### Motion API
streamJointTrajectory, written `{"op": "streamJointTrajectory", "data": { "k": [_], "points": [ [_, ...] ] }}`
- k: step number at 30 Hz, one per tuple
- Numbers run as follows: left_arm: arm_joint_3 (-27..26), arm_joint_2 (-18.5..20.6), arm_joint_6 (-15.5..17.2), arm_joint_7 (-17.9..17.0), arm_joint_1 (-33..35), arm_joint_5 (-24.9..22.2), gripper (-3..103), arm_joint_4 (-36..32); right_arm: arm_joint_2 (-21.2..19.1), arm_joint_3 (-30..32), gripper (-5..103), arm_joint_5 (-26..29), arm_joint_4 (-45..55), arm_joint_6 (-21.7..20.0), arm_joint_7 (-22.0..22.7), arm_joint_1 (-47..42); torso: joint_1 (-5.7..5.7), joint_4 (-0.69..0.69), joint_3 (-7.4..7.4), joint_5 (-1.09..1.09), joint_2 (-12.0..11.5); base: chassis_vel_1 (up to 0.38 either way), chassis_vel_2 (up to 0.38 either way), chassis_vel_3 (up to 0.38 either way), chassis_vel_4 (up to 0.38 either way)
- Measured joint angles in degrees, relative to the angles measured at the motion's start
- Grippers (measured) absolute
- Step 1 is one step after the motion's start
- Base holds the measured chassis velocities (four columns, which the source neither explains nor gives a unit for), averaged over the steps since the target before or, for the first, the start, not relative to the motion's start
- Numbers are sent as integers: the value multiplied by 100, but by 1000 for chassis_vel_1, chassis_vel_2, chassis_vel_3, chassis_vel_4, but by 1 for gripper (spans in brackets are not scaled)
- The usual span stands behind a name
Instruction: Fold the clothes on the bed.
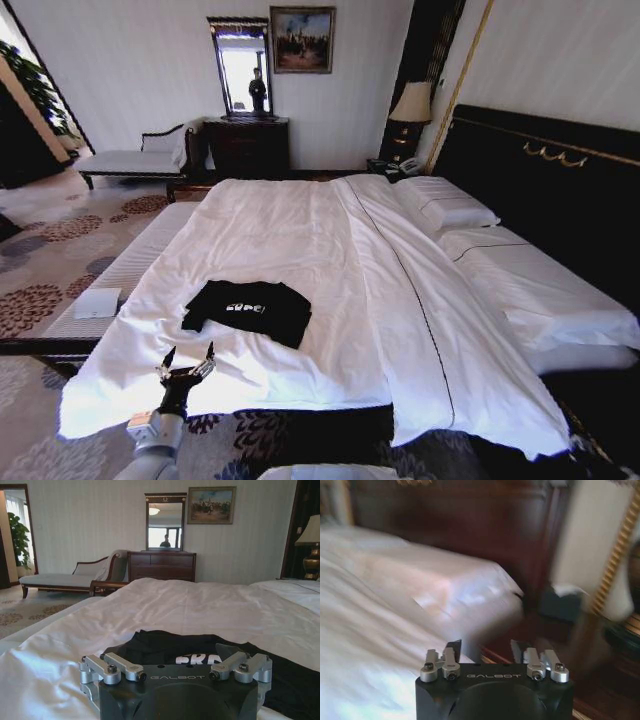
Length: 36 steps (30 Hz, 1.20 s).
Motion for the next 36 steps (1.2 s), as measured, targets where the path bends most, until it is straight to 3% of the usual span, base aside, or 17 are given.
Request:
{"op": "streamJointTrajectory", "data": {
  "k": [1,4,6,8,9,11,20,28,33,36],
  "points": [
    [0,0,0,0,0,0,100,0,0,0,56,0,0,0,0,0,0,0,0,0,0,0,0,0,0],
    [-6,-15,-29,16,65,19,100,-9,97,-412,73,-8,229,518,-627,-153,0,0,0,-1,0,0,0,0,0],
    [-4,-23,-43,23,88,34,100,-13,146,-568,78,-68,278,736,-769,-190,0,1,0,0,0,0,0,0,0],
    [29,-51,-76,54,144,70,100,-30,247,-959,88,-526,394,1279,-1106,-253,1,1,0,1,0,0,0,0,0],
    [49,-67,-85,63,159,83,100,-40,263,-1164,88,-848,462,1512,-1242,-276,1,1,0,-1,0,0,0,0,0],
    [70,-82,-94,76,178,101,100,-54,269,-1477,97,-1312,569,1730,-1384,-310,1,2,0,0,0,0,0,0,0],
    [150,-119,-130,94,232,179,100,-100,270,-2272,100,-2027,837,2028,-1538,-470,1,1,0,0,0,0,0,0,0],
    [216,-157,-114,109,206,224,100,-126,267,-2409,100,-2369,593,2441,-1721,-530,1,1,0,1,-1,0,0,0,0],
    [255,-77,-243,407,281,63,100,-216,266,-2430,100,-2405,562,2541,-1846,-534,1,1,0,0,0,0,0,0,0],
    [319,70,-425,868,459,-221,100,-392,265,-2502,100,-2329,532,2543,-1890,-479,1,1,0,0,0,0,0,0,0]
  ]
}}
